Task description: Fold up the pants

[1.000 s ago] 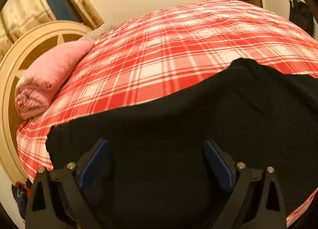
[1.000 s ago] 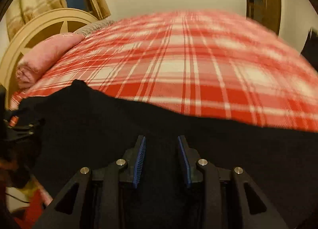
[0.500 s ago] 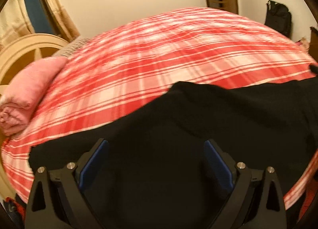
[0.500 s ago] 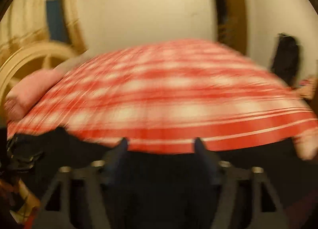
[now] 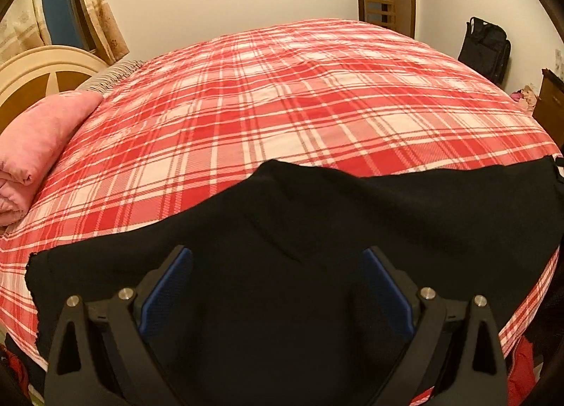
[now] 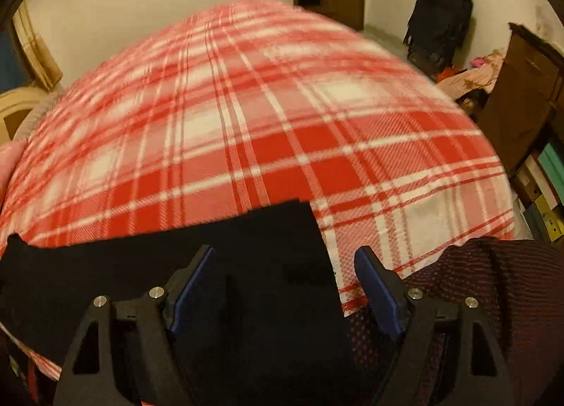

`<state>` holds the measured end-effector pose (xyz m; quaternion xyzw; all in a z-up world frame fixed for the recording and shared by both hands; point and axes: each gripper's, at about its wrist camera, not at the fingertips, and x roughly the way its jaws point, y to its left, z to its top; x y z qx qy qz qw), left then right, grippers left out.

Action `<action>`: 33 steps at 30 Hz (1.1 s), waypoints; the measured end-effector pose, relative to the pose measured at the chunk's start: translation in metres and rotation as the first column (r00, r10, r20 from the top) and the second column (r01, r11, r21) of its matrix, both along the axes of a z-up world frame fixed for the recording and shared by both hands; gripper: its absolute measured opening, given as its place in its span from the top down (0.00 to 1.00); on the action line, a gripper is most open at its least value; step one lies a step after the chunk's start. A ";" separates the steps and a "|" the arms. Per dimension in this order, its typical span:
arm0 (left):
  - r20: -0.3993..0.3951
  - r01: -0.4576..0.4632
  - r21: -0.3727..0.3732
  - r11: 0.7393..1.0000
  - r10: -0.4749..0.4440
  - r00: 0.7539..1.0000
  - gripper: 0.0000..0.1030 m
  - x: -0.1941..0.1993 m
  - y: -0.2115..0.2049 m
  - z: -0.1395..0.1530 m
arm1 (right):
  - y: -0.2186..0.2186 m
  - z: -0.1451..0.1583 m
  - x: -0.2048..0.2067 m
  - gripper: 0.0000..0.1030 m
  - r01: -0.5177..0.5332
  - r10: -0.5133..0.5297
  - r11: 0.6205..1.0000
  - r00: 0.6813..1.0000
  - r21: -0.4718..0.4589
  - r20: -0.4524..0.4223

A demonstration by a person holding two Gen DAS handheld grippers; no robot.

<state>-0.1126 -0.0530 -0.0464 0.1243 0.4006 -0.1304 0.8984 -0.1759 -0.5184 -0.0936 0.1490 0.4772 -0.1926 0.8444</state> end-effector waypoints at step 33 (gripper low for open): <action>-0.003 -0.111 -0.143 0.983 0.112 0.994 0.04 0.007 0.066 0.003 | 0.409 0.014 0.086 0.75 -0.658 0.614 0.739 0.746 0.144 0.257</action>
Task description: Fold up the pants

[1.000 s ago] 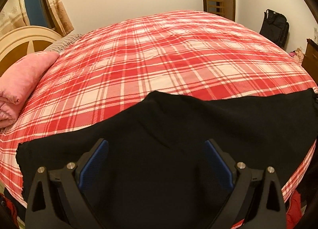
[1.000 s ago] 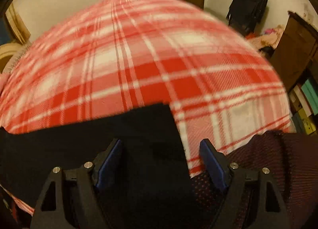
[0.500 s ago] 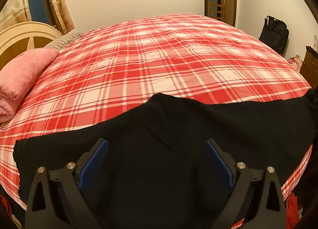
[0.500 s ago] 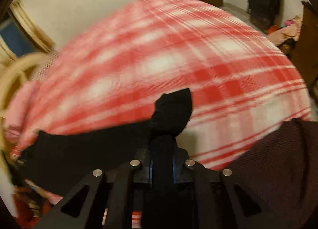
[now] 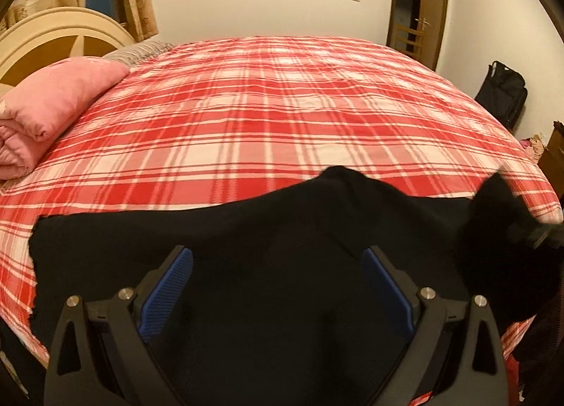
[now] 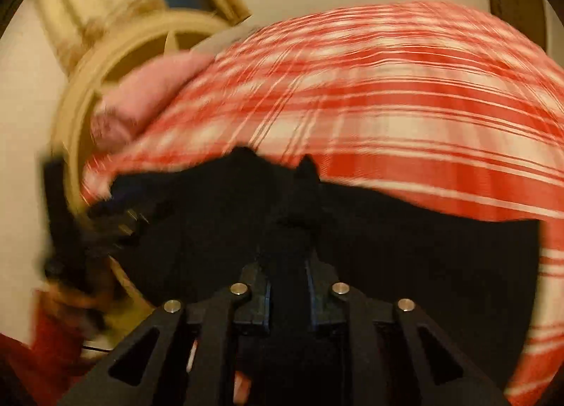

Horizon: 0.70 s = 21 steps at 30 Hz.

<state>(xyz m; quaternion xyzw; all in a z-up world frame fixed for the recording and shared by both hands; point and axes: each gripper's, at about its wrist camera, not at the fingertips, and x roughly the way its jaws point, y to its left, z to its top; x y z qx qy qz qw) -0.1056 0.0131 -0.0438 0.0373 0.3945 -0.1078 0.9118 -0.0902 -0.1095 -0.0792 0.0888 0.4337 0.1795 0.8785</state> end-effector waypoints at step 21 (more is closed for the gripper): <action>0.001 0.120 -0.017 0.993 -0.120 0.993 0.04 -0.006 -0.025 -0.008 | -0.008 -0.026 -0.026 0.71 0.026 -0.014 0.996 0.990 -0.084 0.140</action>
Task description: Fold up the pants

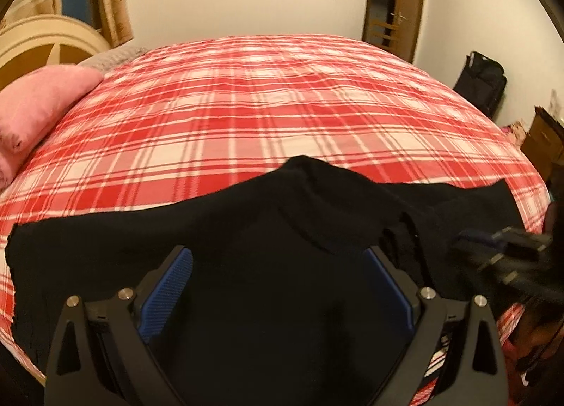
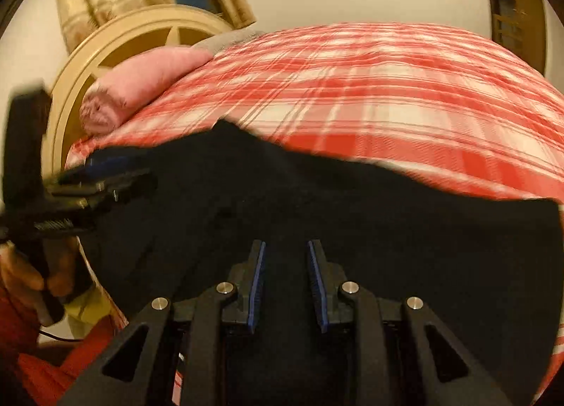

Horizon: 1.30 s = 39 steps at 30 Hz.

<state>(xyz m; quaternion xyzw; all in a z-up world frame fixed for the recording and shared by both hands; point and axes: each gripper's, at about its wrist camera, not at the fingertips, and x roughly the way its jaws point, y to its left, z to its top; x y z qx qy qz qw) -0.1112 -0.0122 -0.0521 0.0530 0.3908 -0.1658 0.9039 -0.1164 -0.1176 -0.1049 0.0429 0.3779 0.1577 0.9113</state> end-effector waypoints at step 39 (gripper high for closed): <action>0.100 -0.437 -0.010 0.899 0.436 0.894 0.04 -0.017 0.157 0.012 | -0.040 0.049 -0.024 0.28 0.165 -0.187 0.970 0.976 0.177 0.115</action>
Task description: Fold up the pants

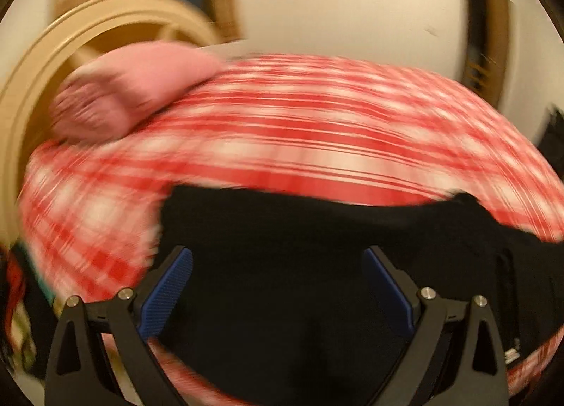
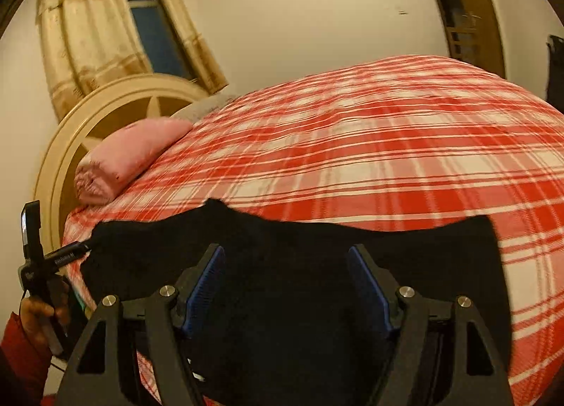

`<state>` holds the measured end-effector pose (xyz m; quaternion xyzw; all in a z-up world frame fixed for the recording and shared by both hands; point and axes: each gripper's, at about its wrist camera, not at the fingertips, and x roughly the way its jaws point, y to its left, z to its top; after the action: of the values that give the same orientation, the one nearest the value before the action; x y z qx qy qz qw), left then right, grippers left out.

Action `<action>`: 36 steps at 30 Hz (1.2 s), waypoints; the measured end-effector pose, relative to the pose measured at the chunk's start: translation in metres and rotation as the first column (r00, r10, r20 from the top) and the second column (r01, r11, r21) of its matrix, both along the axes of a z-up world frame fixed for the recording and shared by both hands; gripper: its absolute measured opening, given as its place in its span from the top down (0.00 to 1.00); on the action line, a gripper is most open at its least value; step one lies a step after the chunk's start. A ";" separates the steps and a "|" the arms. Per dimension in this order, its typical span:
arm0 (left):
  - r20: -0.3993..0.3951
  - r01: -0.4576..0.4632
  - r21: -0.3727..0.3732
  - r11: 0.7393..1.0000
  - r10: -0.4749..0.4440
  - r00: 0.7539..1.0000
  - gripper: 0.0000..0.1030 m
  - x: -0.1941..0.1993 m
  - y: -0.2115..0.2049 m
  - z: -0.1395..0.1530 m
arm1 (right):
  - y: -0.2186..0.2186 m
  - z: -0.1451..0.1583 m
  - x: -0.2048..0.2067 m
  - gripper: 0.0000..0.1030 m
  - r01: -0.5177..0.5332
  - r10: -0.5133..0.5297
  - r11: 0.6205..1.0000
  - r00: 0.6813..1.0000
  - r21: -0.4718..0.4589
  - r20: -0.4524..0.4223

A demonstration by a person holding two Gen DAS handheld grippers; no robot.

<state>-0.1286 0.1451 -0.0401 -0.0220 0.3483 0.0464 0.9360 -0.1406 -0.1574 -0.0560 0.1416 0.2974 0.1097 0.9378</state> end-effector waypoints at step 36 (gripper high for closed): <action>-0.083 -0.318 -0.428 0.846 0.314 0.946 0.15 -0.025 0.086 -0.078 | 0.020 0.004 -0.001 0.28 -0.052 0.052 0.999 0.998 0.012 -0.035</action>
<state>-0.1536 0.2314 -0.1180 -0.2872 0.3460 0.1207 0.8850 -0.1420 -0.1376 -0.0516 0.1411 0.3169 0.1331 0.9284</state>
